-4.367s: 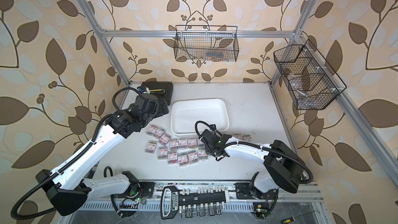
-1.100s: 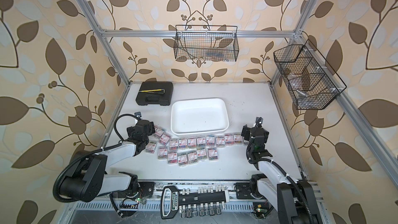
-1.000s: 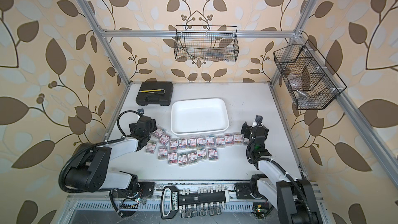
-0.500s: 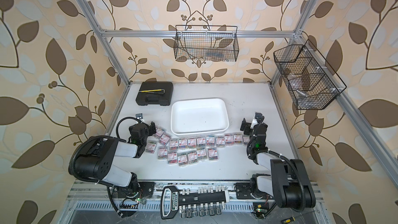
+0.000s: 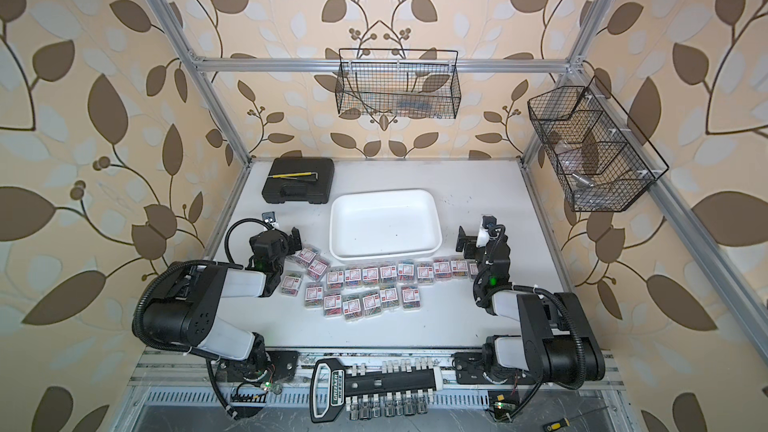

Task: Take the paper clips out of the storage box
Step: Reset both arms

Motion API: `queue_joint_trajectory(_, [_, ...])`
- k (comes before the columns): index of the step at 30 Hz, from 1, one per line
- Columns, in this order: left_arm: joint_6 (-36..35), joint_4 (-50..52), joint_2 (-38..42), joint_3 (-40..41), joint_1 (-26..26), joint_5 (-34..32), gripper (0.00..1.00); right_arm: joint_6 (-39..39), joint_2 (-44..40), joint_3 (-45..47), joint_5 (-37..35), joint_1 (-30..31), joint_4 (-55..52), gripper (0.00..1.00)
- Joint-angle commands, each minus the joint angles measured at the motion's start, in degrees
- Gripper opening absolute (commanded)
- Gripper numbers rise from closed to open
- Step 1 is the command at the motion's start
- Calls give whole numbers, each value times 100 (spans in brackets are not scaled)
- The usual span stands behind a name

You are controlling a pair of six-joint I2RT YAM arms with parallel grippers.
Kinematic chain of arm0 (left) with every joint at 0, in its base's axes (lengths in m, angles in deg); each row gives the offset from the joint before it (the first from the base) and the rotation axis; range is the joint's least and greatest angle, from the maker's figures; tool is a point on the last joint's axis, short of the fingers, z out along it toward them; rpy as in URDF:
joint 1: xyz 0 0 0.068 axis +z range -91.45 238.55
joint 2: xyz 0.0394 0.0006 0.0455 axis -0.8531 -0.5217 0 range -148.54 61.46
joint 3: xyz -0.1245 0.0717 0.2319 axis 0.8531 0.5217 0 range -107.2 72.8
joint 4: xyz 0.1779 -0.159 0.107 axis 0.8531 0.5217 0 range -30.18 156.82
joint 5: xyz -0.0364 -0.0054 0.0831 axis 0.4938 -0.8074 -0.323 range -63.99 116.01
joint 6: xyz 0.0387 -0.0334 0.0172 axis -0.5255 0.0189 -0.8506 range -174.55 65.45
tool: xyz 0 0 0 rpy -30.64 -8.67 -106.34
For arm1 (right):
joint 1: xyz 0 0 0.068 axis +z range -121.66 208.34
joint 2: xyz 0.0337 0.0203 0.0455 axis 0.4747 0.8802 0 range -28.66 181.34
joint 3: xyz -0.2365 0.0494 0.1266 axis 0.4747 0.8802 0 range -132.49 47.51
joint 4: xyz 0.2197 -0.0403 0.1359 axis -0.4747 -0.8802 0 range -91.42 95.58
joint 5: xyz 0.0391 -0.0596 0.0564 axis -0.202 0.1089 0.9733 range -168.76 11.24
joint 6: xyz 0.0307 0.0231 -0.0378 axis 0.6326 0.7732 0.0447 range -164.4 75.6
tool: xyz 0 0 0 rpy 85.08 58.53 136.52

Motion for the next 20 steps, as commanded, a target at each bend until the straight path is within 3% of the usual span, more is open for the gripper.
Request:
queue_joint_trajectory(1, [83,-47,54,-116,58,-146,99,-152,10,97,-18,33,251,100])
queue_joint_trajectory(20, [180,271,16,-288,254,186,99,-140,16,88,37,6,235,100])
